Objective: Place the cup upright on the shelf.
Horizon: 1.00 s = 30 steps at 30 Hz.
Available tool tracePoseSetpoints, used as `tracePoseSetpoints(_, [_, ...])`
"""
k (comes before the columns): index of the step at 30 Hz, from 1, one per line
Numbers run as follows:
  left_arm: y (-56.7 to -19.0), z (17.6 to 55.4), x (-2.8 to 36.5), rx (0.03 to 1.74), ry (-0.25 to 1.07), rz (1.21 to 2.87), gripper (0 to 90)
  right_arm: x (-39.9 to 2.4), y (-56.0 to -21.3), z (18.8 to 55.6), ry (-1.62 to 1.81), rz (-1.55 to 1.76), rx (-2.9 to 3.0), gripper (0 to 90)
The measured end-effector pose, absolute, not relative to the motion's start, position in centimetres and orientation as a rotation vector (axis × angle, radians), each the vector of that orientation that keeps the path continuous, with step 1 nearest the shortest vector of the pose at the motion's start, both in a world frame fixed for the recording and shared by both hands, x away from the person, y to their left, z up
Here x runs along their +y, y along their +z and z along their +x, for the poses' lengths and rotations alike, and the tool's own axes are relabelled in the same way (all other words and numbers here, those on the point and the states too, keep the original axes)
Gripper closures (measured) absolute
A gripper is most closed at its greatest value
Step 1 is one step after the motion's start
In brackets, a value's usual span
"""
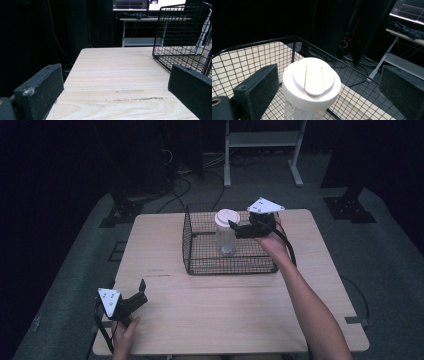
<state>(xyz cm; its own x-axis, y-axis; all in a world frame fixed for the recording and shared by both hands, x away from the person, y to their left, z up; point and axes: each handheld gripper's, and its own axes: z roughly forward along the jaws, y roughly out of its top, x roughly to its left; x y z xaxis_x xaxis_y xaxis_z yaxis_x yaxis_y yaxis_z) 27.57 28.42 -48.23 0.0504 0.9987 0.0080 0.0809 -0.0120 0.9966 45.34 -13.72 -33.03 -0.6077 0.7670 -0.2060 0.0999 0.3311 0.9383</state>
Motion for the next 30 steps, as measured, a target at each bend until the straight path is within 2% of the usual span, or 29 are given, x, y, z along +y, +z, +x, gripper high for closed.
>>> tracePoseSetpoints(10, [-48.2,27.6,28.4,1.223,1.141,1.302,0.0,-14.5,-32.5,44.0,1.313,0.734,1.941,2.4])
tracePoseSetpoints(30, [-48.2,27.6,28.3,1.221,1.145,1.304,0.0,-16.9,-33.8,41.3,1.321,0.733,1.963,2.4])
